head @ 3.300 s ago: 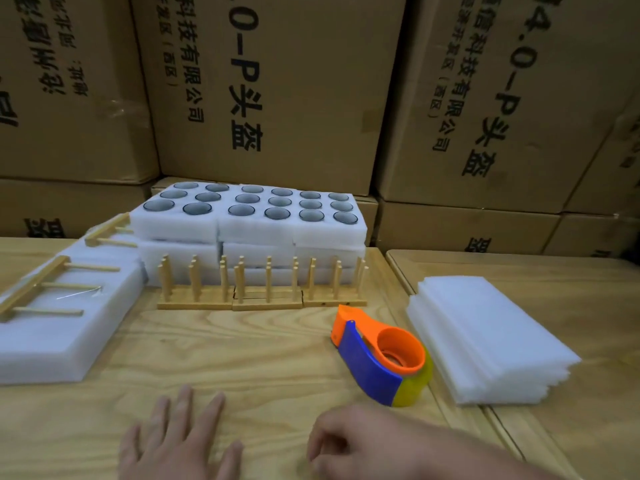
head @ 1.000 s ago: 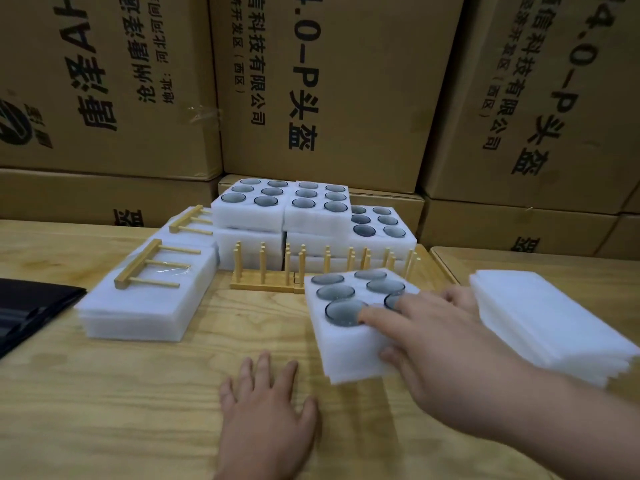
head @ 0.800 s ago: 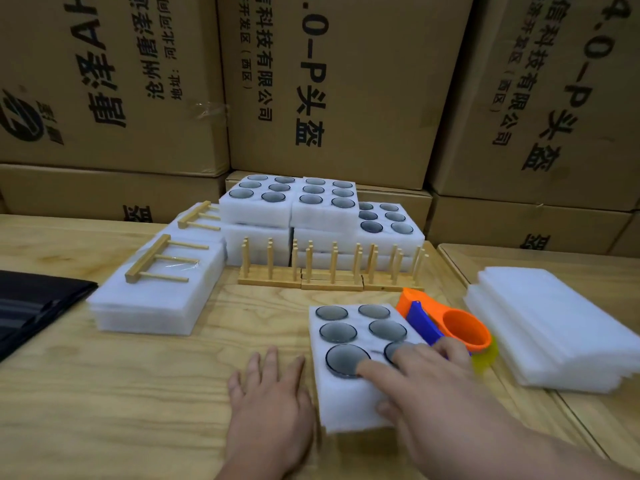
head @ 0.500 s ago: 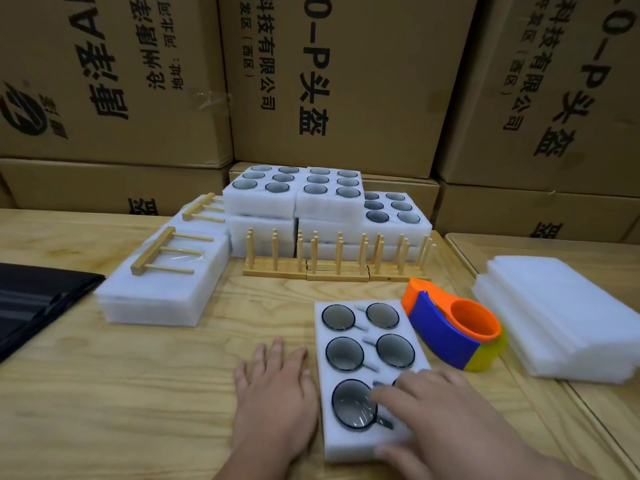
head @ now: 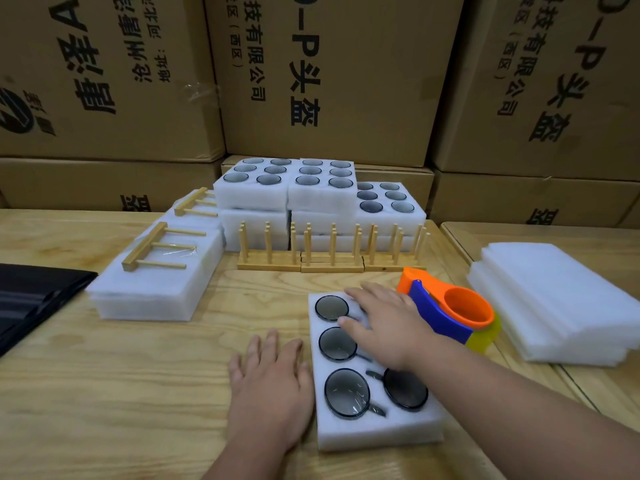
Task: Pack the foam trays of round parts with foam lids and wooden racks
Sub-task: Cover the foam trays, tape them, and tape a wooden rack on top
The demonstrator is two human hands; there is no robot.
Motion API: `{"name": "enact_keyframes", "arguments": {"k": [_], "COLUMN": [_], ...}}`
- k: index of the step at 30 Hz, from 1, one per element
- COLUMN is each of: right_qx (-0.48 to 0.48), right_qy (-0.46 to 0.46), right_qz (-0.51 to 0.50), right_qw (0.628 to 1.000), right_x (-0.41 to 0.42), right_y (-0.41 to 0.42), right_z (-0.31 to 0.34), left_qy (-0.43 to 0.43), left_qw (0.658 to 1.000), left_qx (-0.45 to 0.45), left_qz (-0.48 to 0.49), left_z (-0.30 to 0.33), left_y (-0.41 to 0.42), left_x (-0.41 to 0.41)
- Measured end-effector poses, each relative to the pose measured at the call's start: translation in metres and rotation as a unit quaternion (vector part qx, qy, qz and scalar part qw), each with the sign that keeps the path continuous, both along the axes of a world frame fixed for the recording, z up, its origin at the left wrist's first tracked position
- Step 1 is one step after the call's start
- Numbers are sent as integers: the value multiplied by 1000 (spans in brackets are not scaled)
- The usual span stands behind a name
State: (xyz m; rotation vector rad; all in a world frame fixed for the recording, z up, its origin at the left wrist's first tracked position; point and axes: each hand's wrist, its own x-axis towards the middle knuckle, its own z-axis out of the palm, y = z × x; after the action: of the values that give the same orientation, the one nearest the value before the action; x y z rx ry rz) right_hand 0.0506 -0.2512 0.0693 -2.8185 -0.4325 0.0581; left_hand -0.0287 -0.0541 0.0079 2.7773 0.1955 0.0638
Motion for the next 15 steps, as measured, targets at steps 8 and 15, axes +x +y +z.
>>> {"name": "enact_keyframes", "arguments": {"k": [8,15], "right_qx": [-36,-58], "right_qy": [14,11], "right_qz": [-18,-37], "right_qw": [999,998], "right_x": [-9,-42], "right_y": [4,7], "right_z": [-5,-13], "left_qy": [7,2], "left_qw": [1000,999], "left_qx": [-2,-53], "left_qz": [-5,-4], "left_z": [-1,0], "left_y": [1,6], "left_x": [1,1]}}
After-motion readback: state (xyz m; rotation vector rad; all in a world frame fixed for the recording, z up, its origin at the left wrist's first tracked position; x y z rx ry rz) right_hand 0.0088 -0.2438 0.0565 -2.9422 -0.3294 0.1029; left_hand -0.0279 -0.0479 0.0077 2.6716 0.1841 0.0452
